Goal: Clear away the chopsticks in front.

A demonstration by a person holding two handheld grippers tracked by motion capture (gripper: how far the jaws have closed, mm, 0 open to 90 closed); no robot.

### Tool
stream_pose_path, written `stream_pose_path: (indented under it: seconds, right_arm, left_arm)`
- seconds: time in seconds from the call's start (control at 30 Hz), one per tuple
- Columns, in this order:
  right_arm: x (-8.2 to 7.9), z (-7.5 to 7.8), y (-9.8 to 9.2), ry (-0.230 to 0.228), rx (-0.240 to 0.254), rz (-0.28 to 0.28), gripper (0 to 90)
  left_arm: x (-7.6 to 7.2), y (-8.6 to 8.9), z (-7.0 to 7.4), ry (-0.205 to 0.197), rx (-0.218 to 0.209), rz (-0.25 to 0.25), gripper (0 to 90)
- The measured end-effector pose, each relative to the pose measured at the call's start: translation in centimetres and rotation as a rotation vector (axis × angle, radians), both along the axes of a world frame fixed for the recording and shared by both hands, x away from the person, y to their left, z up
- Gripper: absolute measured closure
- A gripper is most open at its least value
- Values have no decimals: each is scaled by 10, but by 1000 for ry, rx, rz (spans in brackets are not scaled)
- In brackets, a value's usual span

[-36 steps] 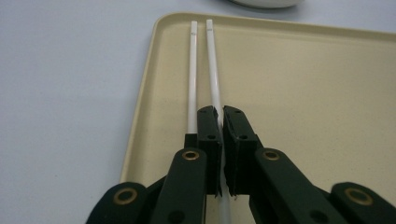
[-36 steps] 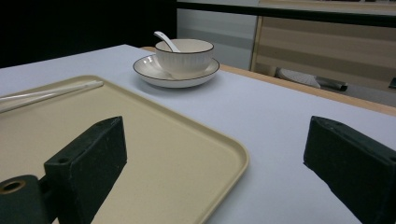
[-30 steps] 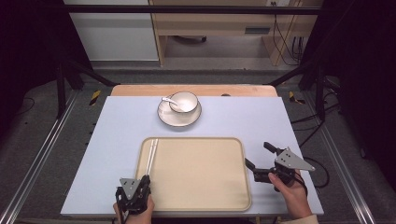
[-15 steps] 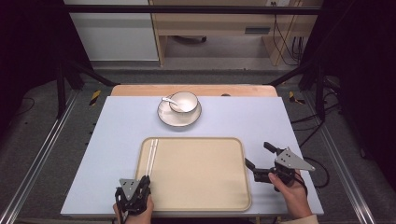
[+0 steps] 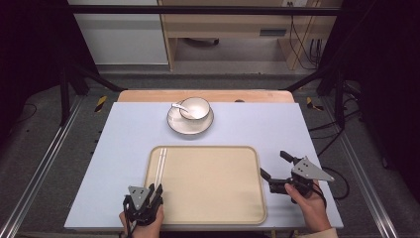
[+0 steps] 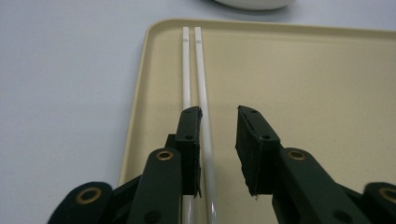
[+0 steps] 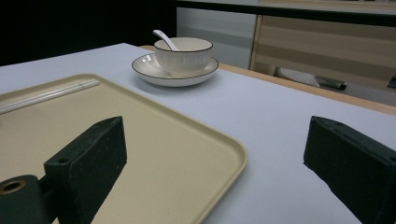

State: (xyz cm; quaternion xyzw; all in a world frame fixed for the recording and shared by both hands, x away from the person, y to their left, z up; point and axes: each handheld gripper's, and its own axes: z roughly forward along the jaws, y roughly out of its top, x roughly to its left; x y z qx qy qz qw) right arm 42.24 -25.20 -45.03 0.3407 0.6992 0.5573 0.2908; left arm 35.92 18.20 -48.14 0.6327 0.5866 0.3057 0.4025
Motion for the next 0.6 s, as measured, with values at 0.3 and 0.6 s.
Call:
stream_pose_path:
  seconds: [0.3,0.6]
  right_arm:
    - [0,0,-1,-4,1,1,61]
    - [-1,1,-1,-7,1,-1,61]
  left_arm:
    - [3,-5,6,-18,-1,-31,643]
    - [23,-11,26,-80,32,-174,407]
